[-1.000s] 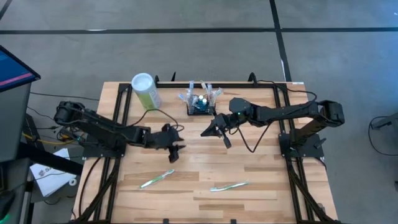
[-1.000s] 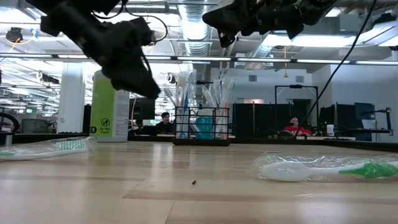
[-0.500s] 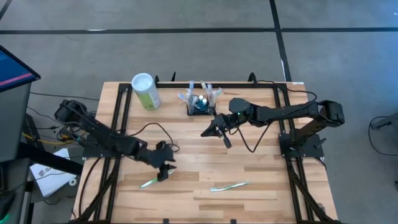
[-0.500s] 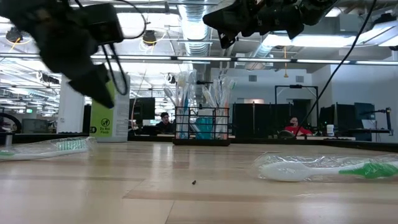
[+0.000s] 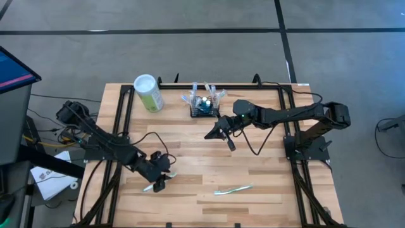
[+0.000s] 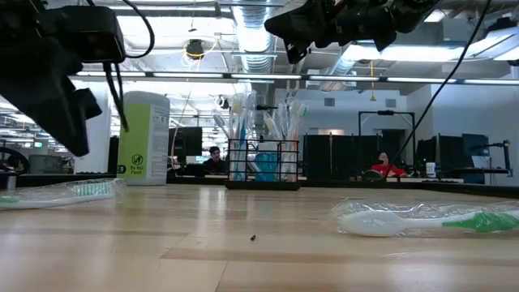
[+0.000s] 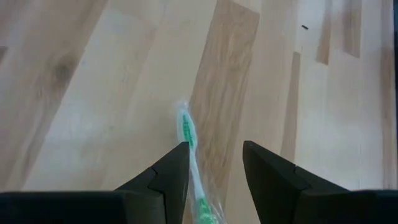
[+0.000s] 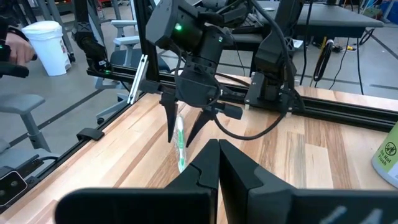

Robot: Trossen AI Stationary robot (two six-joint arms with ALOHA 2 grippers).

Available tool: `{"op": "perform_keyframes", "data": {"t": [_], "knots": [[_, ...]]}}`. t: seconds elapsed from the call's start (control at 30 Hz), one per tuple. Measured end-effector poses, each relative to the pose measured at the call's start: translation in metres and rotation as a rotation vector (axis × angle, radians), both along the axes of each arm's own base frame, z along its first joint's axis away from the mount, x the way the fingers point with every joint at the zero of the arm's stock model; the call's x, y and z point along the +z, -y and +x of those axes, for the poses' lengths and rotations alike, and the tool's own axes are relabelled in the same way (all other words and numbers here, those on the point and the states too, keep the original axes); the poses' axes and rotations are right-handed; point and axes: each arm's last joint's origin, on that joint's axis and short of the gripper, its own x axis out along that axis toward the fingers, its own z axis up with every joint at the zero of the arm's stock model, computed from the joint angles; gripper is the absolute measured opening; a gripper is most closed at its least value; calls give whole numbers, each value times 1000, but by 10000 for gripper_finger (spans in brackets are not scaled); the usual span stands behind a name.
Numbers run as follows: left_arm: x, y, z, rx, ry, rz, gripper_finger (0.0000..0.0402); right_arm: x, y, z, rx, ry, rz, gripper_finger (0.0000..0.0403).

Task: Pick & Place toothbrushing station
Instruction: Put the green toothbrush into the black wire organizer

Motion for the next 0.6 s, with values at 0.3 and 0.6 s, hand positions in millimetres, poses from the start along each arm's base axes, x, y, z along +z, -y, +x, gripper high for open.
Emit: {"op": "perform_keyframes", "data": {"t": [0.3,0.6], "knots": [[-10,6,-3,53,-51,-12,144,0,0,0,-1,-1,3,0],[-36,9,1,93,-151,10,144,0,0,0,-1,3,2,0]]}}
